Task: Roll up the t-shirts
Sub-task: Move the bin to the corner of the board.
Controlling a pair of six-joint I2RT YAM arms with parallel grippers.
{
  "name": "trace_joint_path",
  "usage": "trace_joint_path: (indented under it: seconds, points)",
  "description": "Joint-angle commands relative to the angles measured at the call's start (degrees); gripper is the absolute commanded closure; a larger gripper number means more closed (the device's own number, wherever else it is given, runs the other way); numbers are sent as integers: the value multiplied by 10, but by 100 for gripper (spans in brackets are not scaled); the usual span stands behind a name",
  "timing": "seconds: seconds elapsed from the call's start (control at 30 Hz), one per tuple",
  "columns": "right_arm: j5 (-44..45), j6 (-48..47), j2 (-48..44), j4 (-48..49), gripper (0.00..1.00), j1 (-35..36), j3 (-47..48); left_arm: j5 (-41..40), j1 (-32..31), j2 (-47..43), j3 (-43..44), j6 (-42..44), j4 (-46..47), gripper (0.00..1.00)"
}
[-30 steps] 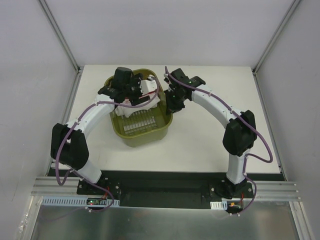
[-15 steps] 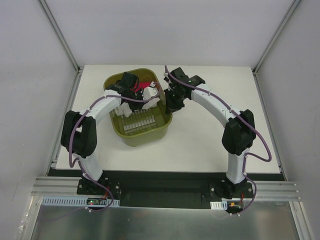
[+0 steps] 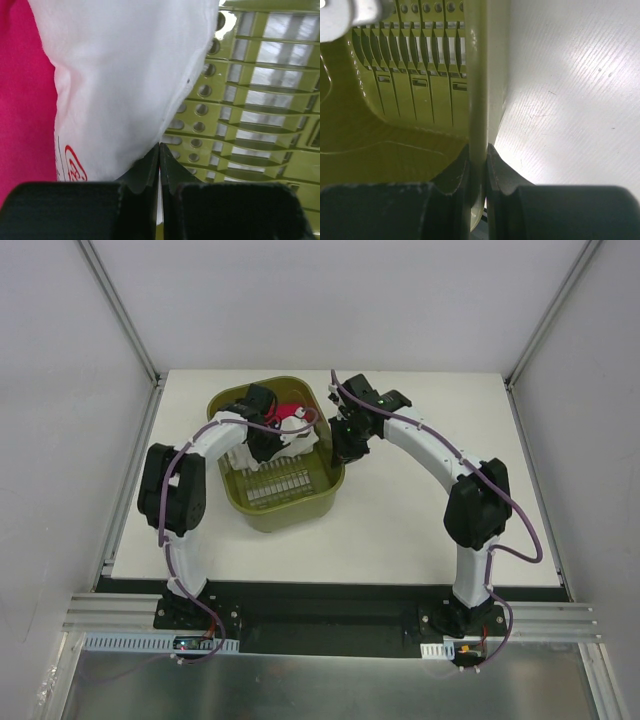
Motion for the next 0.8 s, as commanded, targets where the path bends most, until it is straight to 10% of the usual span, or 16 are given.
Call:
trace_joint_path:
  seconds: [0.0, 0.27, 0.4, 0.53, 0.77]
  points:
    - [3, -2, 19, 26, 99, -9, 0, -32, 9, 25, 38, 20, -9, 100]
    - [2, -11, 22, 29, 98, -10, 4, 45, 3, -59, 4, 28, -25, 100]
    - [-1, -28, 12, 28, 63, -15, 19, 64, -8, -138, 15, -4, -72, 75]
    - [-4, -47, -22, 18, 4, -32, 39, 69, -13, -193, 67, -51, -115, 40]
    - [6, -70, -98, 33, 4, -77, 41, 41, -13, -262, 151, -143, -137, 1]
